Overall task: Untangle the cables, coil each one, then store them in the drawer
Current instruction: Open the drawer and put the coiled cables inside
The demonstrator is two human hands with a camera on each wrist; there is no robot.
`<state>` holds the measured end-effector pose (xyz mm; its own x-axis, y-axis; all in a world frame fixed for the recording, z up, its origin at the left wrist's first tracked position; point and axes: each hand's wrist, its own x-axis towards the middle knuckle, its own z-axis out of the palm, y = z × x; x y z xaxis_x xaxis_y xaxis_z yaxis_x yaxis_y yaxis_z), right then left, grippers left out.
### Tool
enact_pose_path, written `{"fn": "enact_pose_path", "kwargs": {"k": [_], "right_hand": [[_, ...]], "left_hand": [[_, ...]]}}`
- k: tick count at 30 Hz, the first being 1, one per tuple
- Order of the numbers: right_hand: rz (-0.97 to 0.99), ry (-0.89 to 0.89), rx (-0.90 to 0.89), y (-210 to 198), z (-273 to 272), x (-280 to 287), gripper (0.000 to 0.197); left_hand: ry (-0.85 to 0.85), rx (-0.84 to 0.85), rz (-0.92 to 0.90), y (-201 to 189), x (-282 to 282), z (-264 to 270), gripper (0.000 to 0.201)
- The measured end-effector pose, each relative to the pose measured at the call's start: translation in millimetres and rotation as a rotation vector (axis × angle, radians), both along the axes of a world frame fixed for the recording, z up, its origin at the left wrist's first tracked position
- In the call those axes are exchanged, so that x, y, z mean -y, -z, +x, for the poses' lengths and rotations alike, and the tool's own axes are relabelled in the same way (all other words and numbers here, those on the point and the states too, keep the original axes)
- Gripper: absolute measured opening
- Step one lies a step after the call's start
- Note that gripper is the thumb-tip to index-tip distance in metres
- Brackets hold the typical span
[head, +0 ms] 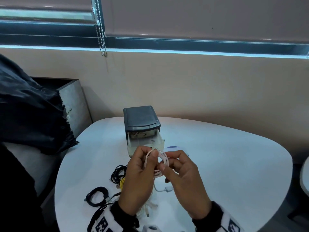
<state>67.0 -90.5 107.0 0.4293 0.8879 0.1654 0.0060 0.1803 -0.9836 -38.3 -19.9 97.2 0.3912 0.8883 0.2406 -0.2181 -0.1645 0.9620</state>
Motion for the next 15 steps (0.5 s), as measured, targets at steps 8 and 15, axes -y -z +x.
{"fn": "enact_pose_path", "kwargs": {"k": [8, 15], "right_hand": [[0.049, 0.097, 0.213, 0, 1, 5, 0.007], [-0.2, -0.237, 0.02, 8, -5, 11, 0.015]], "left_hand": [[0.13, -0.075, -0.005, -9, -8, -5, 0.021], [-0.087, 0.001, -0.154, -18, -10, -2, 0.042]]}}
